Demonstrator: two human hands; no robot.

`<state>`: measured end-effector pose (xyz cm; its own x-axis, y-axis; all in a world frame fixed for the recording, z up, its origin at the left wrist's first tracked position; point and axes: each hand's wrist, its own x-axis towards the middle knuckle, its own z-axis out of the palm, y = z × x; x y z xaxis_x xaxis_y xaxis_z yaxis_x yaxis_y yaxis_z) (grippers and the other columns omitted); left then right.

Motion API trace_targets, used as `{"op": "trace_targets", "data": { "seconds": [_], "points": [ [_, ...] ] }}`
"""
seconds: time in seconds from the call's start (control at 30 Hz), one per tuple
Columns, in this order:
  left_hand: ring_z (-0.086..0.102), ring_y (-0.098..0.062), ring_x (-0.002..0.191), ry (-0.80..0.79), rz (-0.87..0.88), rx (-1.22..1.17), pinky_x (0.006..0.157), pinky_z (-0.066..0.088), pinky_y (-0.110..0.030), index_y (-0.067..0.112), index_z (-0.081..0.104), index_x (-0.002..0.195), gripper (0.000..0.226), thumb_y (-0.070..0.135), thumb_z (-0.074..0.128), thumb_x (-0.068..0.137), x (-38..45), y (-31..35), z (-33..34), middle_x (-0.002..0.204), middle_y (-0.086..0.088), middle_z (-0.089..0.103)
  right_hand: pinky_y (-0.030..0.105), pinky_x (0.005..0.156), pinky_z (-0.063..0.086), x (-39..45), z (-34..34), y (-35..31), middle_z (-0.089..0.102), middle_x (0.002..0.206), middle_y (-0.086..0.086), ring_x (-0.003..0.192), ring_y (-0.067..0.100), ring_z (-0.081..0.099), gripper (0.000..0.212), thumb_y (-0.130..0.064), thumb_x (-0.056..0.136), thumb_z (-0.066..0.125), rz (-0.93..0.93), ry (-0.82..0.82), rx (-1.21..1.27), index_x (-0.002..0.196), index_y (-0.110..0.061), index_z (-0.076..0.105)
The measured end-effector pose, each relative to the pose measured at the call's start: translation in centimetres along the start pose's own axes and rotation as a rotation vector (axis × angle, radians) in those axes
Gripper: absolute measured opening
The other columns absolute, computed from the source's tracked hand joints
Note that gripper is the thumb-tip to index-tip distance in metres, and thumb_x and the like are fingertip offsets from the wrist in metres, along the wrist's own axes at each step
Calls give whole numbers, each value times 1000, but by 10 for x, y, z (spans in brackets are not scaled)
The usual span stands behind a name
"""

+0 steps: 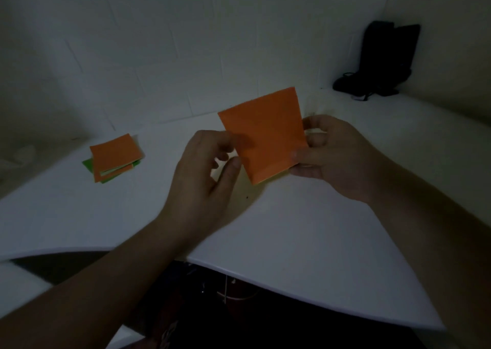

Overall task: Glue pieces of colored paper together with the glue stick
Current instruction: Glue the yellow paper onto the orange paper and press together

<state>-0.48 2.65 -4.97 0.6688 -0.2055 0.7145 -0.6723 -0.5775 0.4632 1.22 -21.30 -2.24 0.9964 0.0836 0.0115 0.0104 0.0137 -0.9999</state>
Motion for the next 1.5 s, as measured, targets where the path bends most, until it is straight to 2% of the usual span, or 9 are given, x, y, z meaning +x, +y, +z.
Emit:
{"op": "trace_targets", "data": {
  "seconds": [0.1, 0.2, 0.4, 0.57, 0.7, 0.83, 1.0, 1.13, 1.5],
  "points": [
    [57, -21, 80, -22, -300, -215, 69, 48, -40, 27, 48, 99, 17, 31, 64, 94, 1, 1, -4, 89, 1, 59, 45, 83, 63, 1, 1, -1, 77, 108, 13, 100, 32, 76, 45, 9, 88, 71, -62, 11, 116, 123, -14, 54],
    [62, -16, 76, -219, -514, -231, 72, 48, -39, 19, 60, 90, 31, 49, 62, 97, 9, 4, -7, 83, -3, 68, 43, 82, 62, 2, 3, -1, 76, 109, 15, 102, 33, 75, 48, 10, 90, 67, -123, 36, 206, 128, -13, 49],
    [74, -23, 101, -361, -859, -943, 92, 59, -35, 14, 60, 125, 61, 30, 83, 71, 38, 19, 11, 109, -5, 78, 47, 87, 62, 3, 6, 2, 72, 115, 19, 105, 32, 74, 52, 4, 91, 71, -177, 60, 159, 128, -16, 41],
    [71, -20, 86, -227, -834, -907, 83, 58, -32, 8, 68, 122, 43, 3, 83, 81, 52, 18, 38, 111, -13, 76, 37, 77, 62, 9, 10, 6, 70, 119, 17, 96, 28, 76, 60, -4, 87, 78, -68, 188, 324, 133, -18, 42],
    [72, -32, 106, -145, -820, -1031, 90, 59, -36, 8, 65, 128, 45, 0, 78, 86, 50, 17, 54, 118, -15, 74, 33, 72, 61, 10, 19, 7, 73, 120, 16, 93, 26, 73, 72, -17, 74, 83, 66, 163, 458, 137, -13, 50],
    [71, -34, 111, -139, -772, -1155, 97, 58, -43, 4, 62, 131, 41, 0, 71, 91, 48, 19, 59, 120, -18, 73, 29, 75, 58, 10, 23, 10, 76, 115, 9, 96, 22, 71, 43, -23, 82, 80, 127, 82, 378, 122, -10, 68],
    [69, -23, 85, -156, -833, -1116, 78, 57, -28, -3, 70, 113, 22, 1, 70, 90, 47, 17, 61, 99, -18, 75, 25, 67, 57, 9, 21, 12, 73, 87, 7, 73, 12, 64, 15, -15, 90, 76, 86, 112, 298, 102, -7, 71],
    [64, -19, 73, -144, -859, -1058, 73, 57, -28, 0, 73, 95, 7, 6, 72, 91, 47, 15, 61, 81, -14, 71, 25, 63, 55, 9, 19, 11, 68, 76, 1, 63, 7, 60, 12, -16, 89, 78, 55, 147, 234, 94, -8, 70],
    [60, -21, 68, -100, -909, -1052, 72, 54, -30, 5, 70, 85, 12, 12, 71, 94, 47, 12, 57, 77, -15, 69, 24, 61, 54, 8, 0, -1, 63, 74, -2, 62, 8, 56, 16, -19, 96, 71, -16, 253, 206, 83, -12, 74]
  ]
}}
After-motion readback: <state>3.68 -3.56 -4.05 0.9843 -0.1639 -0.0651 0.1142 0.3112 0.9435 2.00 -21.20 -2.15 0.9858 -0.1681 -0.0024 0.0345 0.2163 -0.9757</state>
